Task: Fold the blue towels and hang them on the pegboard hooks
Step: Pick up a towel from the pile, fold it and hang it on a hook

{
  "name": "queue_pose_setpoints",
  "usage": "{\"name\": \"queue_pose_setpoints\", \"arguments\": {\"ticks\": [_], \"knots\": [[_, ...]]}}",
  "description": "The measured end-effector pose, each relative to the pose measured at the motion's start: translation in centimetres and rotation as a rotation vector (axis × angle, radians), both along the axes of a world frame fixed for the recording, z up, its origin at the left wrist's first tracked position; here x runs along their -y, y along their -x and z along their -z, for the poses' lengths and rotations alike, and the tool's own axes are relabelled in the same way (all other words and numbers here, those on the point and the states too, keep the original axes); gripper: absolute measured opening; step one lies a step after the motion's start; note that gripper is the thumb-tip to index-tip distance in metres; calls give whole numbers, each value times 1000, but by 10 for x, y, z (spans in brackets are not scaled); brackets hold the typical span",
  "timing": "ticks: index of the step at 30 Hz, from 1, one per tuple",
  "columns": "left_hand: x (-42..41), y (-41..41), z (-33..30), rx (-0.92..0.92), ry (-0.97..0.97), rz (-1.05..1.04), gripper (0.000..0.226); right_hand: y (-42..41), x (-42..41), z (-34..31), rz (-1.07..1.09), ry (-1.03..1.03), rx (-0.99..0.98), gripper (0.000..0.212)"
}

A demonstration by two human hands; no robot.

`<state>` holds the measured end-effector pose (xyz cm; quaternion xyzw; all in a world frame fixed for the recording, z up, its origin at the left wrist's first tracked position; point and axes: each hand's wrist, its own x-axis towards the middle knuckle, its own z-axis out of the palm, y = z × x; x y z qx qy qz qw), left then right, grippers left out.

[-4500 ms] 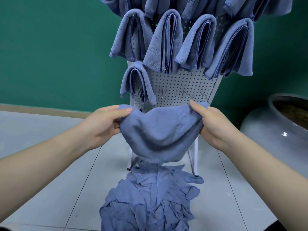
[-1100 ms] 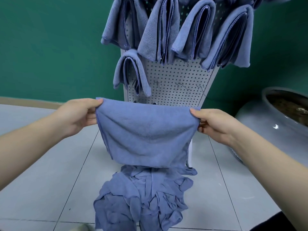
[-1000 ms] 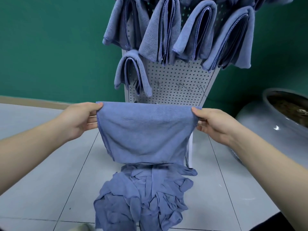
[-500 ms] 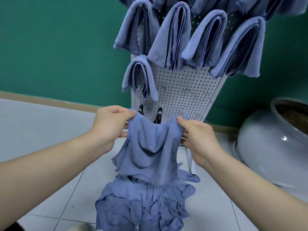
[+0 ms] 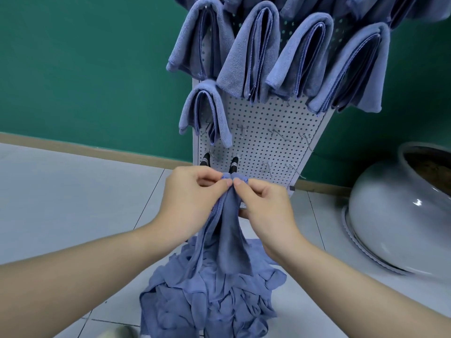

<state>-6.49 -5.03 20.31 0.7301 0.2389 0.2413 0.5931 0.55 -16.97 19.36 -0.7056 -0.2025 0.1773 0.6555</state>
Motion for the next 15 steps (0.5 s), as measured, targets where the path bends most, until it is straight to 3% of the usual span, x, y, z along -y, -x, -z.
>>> {"name": "queue_pose_setpoints", "arguments": {"ticks": [3, 9, 15], "knots": [[3, 1, 3, 43, -21, 4, 9, 3, 0, 3, -6, 34, 48, 57], [9, 5, 4, 90, -165, 90, 16, 6, 3, 2, 10, 16, 87, 36], [4, 2, -1, 177, -177, 204, 23, -1, 6, -9, -16, -29, 140, 44]]}}
